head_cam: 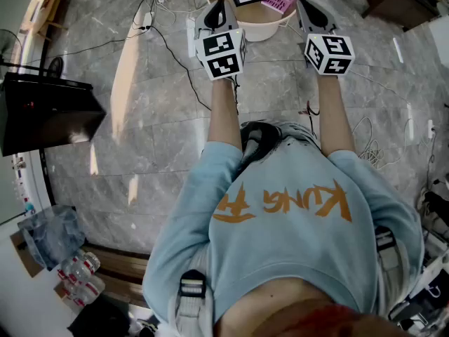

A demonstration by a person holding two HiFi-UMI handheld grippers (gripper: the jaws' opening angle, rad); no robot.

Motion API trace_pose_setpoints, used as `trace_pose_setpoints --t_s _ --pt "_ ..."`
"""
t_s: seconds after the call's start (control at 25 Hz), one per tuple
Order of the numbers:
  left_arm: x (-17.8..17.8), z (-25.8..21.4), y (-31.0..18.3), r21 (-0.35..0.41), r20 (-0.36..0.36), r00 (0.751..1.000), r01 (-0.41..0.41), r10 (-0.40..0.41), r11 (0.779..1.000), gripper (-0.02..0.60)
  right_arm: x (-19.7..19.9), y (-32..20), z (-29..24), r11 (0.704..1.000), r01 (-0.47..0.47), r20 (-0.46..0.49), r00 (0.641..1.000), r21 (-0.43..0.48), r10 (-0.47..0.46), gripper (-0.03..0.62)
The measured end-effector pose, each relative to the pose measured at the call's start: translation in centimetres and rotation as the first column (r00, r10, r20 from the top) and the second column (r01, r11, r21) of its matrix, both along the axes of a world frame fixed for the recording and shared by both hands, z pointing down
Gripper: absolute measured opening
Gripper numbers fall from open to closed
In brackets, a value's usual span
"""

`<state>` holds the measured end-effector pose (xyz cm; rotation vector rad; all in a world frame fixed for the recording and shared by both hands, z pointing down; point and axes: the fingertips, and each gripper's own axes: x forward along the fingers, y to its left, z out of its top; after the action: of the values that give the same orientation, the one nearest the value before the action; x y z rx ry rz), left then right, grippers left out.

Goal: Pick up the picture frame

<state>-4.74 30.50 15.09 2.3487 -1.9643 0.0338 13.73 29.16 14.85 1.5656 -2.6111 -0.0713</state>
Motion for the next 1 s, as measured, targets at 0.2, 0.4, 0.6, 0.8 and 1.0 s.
trace_pose_setpoints --t_s 0.2,0.4,0.6,0.8,1.0 --pt "0.0 0.2 -0.8 0.002 0.002 1.0 -0.003 0.003 1.0 0.02 0.5 -0.9 -0.1 0.999 -0.037 -0.013 0.999 0.011 0.037 -0.002" --pt "0.6 0.8 -1.6 -0.017 -0.036 0.998 -0.05 0.049 0.999 0.02 1.8 -1.3 -0.1 0.994 -0.111 -0.012 0.994 -0.008 0.111 -0.002" --pt "1.5 1.4 -2.2 -0.039 -0.041 0.998 -0.055 0.054 0.998 0.02 4.0 -1.3 -0.2 0.989 -0.148 -0.03 0.989 -0.014 0.148 -0.002" --pt "2.3 1.3 -3.0 -0.036 -0.044 0.996 -0.073 0.072 0.997 0.02 5.2 -1.7 0.3 0.98 -0.195 -0.023 0.981 -0.027 0.195 -0.002" --pt "3.1 1.2 -3.9 -0.047 -0.05 0.995 -0.092 0.09 0.995 0.02 6.1 -2.8 -0.1 0.98 -0.198 -0.002 0.98 -0.033 0.198 -0.002"
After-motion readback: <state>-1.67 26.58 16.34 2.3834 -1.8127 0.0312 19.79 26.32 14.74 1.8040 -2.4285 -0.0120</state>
